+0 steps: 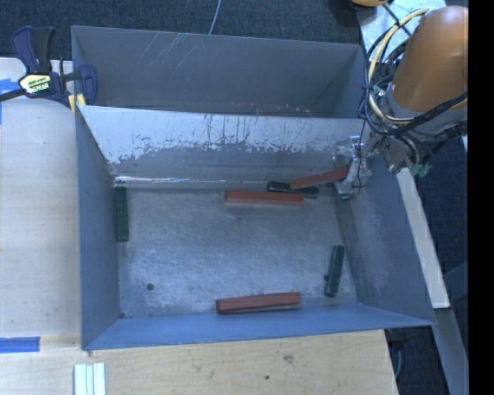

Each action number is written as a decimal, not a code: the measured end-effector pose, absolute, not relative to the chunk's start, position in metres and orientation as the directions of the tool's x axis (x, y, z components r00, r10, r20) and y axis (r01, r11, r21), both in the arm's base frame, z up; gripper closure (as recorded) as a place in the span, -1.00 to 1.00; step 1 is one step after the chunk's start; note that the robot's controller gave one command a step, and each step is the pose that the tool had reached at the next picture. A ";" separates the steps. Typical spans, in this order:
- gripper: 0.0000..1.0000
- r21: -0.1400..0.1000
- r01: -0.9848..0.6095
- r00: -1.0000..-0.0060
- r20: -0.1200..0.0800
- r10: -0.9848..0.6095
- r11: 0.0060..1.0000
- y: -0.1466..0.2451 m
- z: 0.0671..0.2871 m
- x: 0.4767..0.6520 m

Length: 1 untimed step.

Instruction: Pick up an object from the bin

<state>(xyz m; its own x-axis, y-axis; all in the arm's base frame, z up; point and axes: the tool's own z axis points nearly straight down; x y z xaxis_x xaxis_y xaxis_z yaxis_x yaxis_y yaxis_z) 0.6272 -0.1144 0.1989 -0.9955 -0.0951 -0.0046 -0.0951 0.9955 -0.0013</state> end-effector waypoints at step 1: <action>1.00 -0.001 -0.096 -0.995 -0.004 -0.096 0.995 -0.114 0.199 0.627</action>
Offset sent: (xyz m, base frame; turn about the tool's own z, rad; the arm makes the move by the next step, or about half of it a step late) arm -0.0298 -0.0281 0.0758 -0.2926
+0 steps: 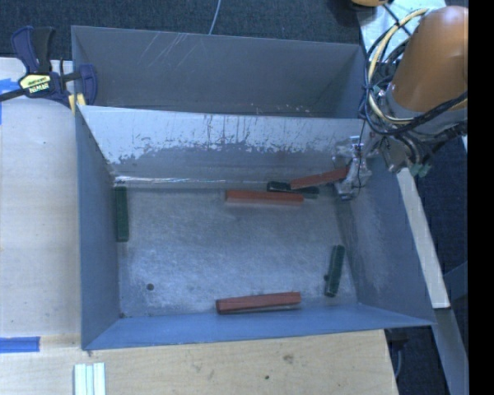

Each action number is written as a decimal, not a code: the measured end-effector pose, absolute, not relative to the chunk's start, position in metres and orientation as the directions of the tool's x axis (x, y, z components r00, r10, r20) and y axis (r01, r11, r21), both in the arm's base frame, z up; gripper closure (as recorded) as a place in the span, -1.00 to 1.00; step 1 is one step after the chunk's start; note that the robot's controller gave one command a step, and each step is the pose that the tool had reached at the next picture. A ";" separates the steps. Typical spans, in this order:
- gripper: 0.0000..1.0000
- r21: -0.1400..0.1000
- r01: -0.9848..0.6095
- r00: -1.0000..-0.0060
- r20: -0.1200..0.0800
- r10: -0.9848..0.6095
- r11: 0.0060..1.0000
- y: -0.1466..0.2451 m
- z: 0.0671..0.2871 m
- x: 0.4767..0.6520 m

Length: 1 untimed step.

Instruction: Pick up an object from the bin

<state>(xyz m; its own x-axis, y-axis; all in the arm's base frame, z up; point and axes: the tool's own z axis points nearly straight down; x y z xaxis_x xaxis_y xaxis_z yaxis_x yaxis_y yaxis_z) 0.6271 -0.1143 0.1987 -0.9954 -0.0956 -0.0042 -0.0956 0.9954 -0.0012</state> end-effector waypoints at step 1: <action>1.00 0.000 -0.332 -0.943 -0.001 -0.332 0.943 -0.137 0.274 0.609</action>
Offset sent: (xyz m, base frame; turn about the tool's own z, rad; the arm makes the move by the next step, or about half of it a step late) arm -0.0205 -0.0300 0.1099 -0.2220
